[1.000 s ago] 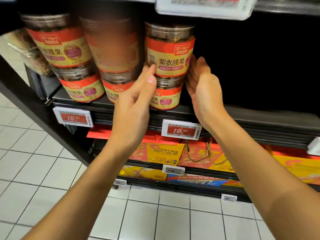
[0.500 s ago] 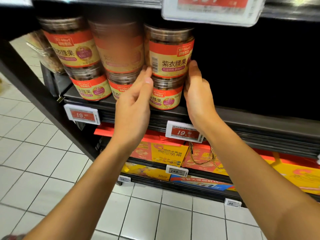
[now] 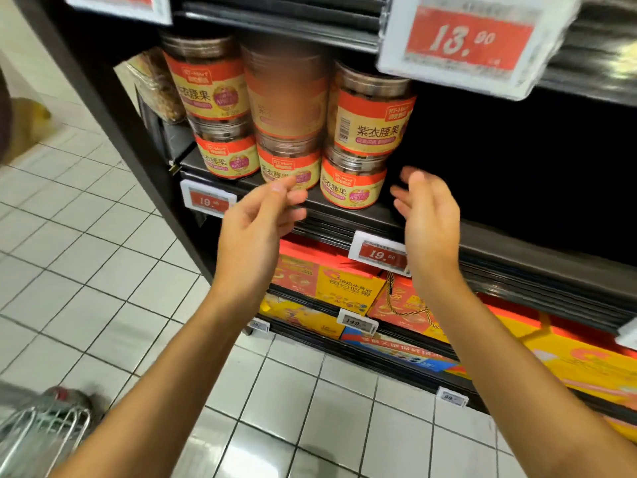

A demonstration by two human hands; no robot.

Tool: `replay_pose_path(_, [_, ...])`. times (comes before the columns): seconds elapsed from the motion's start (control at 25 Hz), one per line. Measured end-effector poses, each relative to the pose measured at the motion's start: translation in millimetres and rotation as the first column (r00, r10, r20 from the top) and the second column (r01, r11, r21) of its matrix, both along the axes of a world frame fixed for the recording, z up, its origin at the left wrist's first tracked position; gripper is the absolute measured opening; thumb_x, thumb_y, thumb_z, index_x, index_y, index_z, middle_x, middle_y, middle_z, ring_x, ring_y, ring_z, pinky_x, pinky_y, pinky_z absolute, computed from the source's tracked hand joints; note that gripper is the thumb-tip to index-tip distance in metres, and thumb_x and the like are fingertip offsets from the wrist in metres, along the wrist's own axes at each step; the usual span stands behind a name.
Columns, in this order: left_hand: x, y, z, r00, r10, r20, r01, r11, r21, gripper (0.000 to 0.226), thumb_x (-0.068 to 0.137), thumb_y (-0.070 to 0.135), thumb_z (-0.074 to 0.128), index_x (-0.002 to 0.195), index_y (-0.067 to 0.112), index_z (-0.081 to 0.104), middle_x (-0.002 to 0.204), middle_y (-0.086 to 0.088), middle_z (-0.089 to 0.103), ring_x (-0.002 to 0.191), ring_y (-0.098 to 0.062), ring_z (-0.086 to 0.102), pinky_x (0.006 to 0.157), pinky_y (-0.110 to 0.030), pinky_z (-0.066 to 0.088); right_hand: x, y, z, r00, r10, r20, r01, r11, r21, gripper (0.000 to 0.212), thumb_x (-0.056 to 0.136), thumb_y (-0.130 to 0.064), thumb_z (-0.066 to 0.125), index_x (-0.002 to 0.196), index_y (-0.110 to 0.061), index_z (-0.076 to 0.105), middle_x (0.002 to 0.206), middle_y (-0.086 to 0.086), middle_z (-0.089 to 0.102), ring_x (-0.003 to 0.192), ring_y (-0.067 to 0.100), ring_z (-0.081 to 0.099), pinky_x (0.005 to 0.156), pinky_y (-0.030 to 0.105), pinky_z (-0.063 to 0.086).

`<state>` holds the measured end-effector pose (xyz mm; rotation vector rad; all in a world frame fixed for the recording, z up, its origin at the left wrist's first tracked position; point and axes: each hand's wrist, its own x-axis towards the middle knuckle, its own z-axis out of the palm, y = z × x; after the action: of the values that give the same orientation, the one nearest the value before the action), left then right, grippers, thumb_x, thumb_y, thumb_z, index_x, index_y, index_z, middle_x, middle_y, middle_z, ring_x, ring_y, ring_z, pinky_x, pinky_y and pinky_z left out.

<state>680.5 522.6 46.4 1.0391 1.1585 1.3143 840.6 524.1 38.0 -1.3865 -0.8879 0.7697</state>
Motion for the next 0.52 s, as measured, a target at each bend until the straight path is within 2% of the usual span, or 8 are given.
replay_pose_path(0.12, [-27.1,-42.3,24.9,1.000,0.028,-0.005,-0.029,0.984,-0.177,0.024,0.096,0.012,0.044,0.091,0.016,0.066,0.070,0.004,0.071,0.064,-0.009,0.065,0.068,-0.019,0.052,-29.9,-41.5,18.9,0.981,0.191,0.016,-0.189,0.977,-0.102,0.023,0.097,-0.011,0.039,0.093,-0.022,0.059,0.088,-0.005,0.065,0.078,0.009,0.064,0.068,0.016,0.050])
replay_pose_path(0.2, [-57.3,-85.3,44.6,0.998,0.062,-0.009,-0.063,0.964,-0.258,0.026,0.095,0.010,0.043,0.086,0.016,0.067,0.068,0.004,0.070,0.063,-0.010,0.064,0.067,-0.021,0.050,-63.5,-74.5,37.9,0.905,0.426,-0.010,-0.420,0.887,-0.191,0.023,0.097,-0.008,0.037,0.096,-0.013,0.060,0.084,0.002,0.066,0.071,0.011,0.064,0.065,0.015,0.050])
replay_pose_path(0.32, [-112.1,-165.2,68.7,0.981,0.193,0.004,-0.177,0.908,-0.380,0.028,0.095,0.009,0.041,0.085,0.016,0.066,0.068,0.004,0.070,0.062,-0.009,0.064,0.070,-0.024,0.048,-130.3,-125.0,66.0,0.731,0.675,-0.104,-0.678,0.698,-0.232,0.027,0.099,-0.008,0.036,0.091,-0.013,0.061,0.078,0.002,0.065,0.062,0.005,0.063,0.062,0.015,0.049])
replay_pose_path(0.4, [-148.3,-216.4,79.4,0.948,0.317,0.009,-0.285,0.865,-0.413,0.027,0.095,0.010,0.042,0.086,0.016,0.067,0.069,0.003,0.071,0.062,-0.009,0.065,0.069,-0.024,0.049,-174.6,-151.9,81.4,0.616,0.777,-0.132,-0.782,0.582,-0.225,0.028,0.099,-0.010,0.036,0.088,-0.017,0.061,0.077,0.000,0.066,0.066,0.009,0.064,0.063,0.016,0.049])
replay_pose_path(0.52, [-224.1,-308.5,94.8,0.800,0.600,0.014,-0.539,0.728,-0.424,0.027,0.096,0.012,0.043,0.086,0.015,0.068,0.072,0.001,0.072,0.062,-0.009,0.067,0.063,-0.020,0.054,-259.7,-199.9,99.2,0.361,0.916,-0.173,-0.924,0.327,-0.196,0.026,0.098,-0.016,0.039,0.087,-0.021,0.063,0.074,-0.004,0.069,0.068,0.010,0.066,0.063,0.015,0.048])
